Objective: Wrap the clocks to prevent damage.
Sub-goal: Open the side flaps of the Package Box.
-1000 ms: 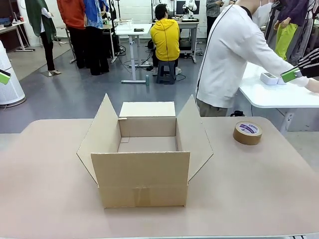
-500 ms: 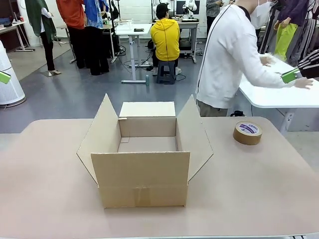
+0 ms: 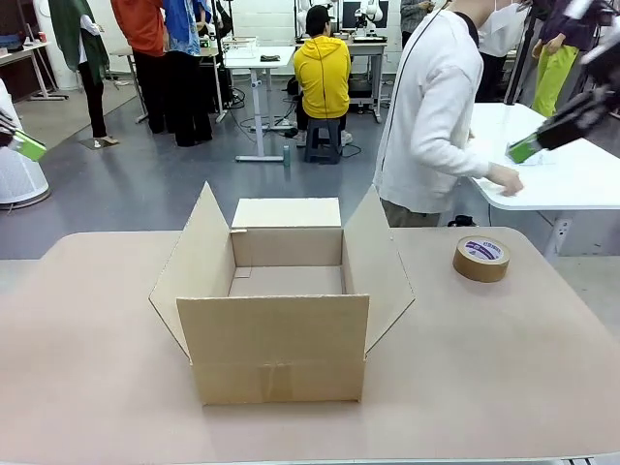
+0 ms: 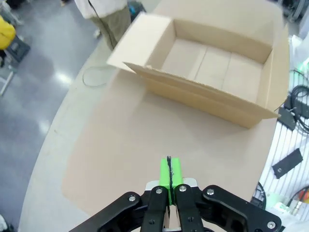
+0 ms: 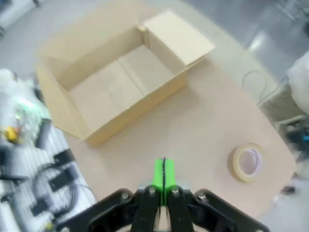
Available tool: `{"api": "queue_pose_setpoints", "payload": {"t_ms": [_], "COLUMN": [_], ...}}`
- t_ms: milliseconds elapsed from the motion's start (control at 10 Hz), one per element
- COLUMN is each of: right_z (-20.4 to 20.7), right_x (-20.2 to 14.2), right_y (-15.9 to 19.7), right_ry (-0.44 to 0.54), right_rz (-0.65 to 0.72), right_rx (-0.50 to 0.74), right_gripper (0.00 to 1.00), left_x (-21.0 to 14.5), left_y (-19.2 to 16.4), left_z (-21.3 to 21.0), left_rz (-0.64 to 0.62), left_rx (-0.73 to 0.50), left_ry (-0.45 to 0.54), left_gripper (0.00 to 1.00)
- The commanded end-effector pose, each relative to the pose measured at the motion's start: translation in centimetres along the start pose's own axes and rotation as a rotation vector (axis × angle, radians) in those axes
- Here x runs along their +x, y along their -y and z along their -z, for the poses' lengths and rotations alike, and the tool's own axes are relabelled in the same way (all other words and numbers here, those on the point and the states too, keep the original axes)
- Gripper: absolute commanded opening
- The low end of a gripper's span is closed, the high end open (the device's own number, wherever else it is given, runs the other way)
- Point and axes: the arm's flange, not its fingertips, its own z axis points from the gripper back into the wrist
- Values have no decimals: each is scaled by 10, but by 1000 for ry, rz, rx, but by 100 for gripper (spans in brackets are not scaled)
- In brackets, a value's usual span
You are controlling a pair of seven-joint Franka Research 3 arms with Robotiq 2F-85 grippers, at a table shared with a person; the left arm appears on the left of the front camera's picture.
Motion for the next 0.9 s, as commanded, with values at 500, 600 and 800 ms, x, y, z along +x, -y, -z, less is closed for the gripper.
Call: {"api": "queue_pose_setpoints", "payload": {"t_ms": [500, 600, 800], "right_z": [97, 109, 134], "right_x": [131, 135, 135], "right_y": [-86, -86, -87], "right_ry": [-390, -401, -450], "right_rz": [553, 617, 631], "right_rx": [13, -34, -78], "right_gripper": [0, 0, 0], "left_x": [139, 146, 155], "left_y": [39, 39, 41], "left_z": [107, 122, 146], "left_rz": [-381, -428, -476], "left_rx": [30, 12, -4], "left_ry": [-491, -528, -557], "left_gripper": [0, 0, 0]}}
